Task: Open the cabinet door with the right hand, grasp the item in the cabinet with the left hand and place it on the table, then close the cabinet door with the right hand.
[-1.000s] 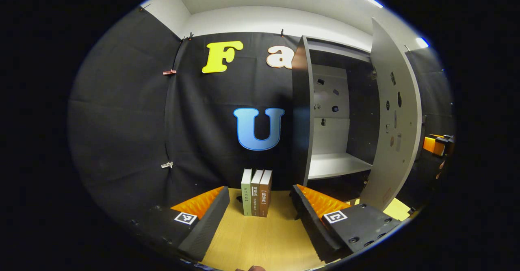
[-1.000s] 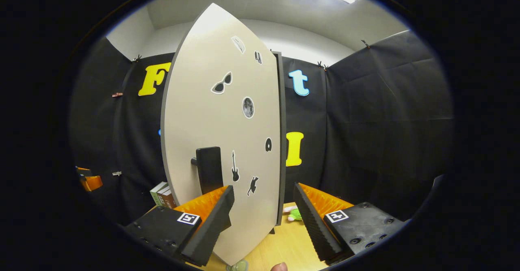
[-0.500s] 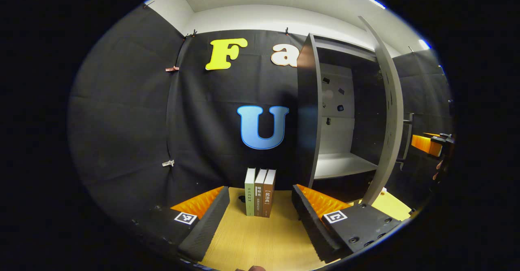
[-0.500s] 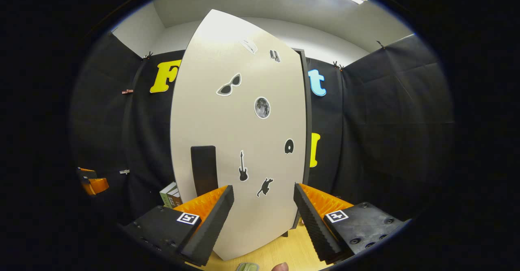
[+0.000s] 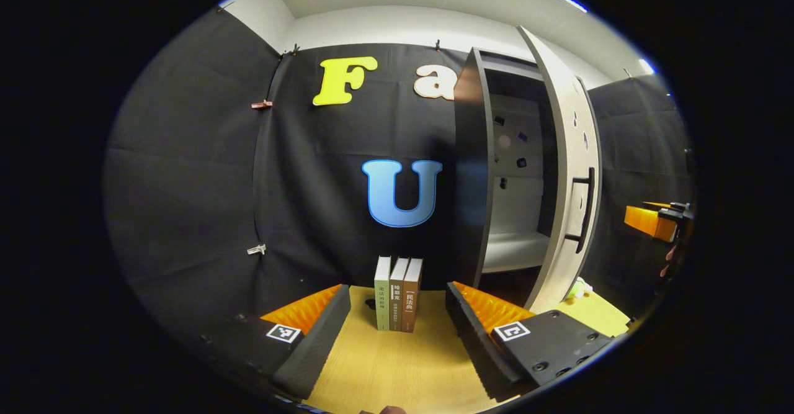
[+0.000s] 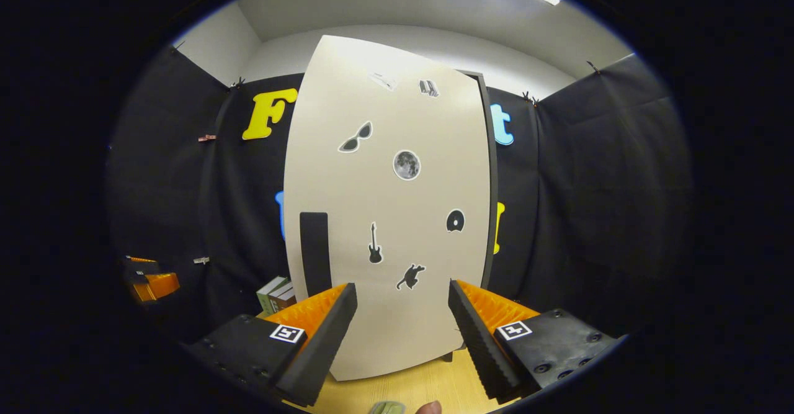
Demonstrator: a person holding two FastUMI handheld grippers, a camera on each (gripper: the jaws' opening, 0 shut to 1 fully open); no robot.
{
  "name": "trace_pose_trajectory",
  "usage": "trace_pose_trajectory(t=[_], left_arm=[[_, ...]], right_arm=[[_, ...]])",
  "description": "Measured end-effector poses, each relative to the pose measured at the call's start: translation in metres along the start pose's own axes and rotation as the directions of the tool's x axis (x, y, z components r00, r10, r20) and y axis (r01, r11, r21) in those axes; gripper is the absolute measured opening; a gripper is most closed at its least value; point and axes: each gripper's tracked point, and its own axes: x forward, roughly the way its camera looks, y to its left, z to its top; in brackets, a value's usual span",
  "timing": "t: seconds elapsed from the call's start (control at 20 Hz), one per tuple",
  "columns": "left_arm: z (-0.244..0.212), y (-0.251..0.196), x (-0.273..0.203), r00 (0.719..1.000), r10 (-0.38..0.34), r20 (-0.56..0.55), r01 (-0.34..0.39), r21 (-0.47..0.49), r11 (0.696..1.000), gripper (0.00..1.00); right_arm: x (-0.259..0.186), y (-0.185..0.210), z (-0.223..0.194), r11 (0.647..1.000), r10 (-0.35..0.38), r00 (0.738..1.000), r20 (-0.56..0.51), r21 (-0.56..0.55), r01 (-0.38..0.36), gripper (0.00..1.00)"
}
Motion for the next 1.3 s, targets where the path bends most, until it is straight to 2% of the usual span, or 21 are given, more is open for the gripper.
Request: trace_pose_trajectory(t=[1.3], left_arm=[[0.008, -0.046, -0.034, 1.0, -0.025, 0.01, 0.025, 0.022, 0.999, 0.97]], right_arm=[[-0.033, -0.032, 0.004, 1.0, -0.006, 1.0, -0.003, 0.014, 0.006, 0.96]])
